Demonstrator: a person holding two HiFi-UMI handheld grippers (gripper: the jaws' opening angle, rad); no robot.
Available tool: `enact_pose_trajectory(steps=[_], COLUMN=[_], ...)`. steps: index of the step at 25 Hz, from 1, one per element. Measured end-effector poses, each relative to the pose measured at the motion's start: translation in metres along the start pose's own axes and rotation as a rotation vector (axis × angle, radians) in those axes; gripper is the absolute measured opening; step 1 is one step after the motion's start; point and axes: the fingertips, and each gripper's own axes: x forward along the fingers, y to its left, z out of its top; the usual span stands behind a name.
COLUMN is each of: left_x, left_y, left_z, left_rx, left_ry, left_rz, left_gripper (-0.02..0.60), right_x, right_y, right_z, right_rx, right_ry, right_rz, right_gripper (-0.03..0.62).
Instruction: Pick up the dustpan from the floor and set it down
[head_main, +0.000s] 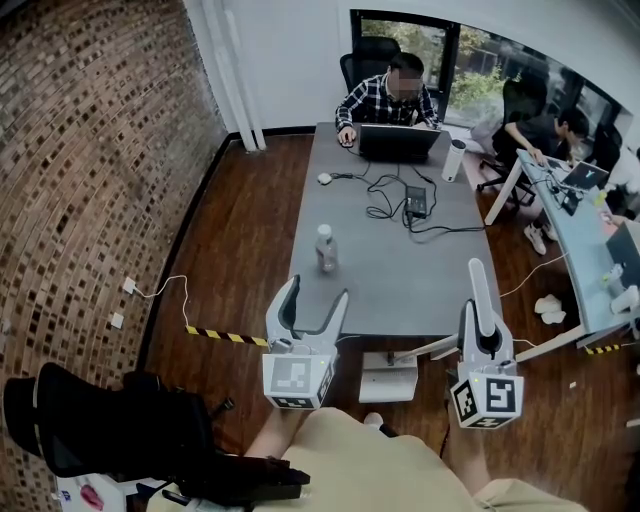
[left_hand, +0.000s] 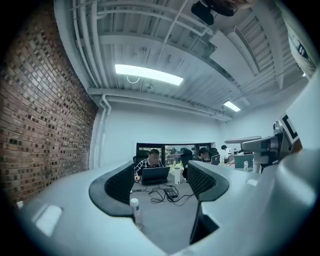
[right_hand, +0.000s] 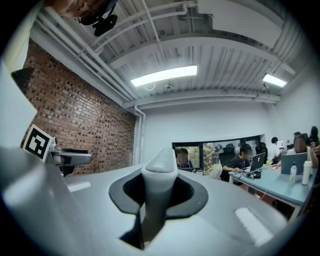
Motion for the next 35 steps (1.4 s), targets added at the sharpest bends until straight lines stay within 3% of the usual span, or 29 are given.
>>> enact_pose_trajectory(steps=[35], left_x=[-0.007], left_y=[-0.019], left_z=[-0.002], left_rx=[0.002], left_ry=[0.007], left_rz=[-0.018], left_gripper=[0.314], right_x=[-0.022], right_y=[-0.008], right_z=[0.001], right_rx=[0.031], right_ry=[-0.005], right_rz=[-0.008], right_gripper=[0.057])
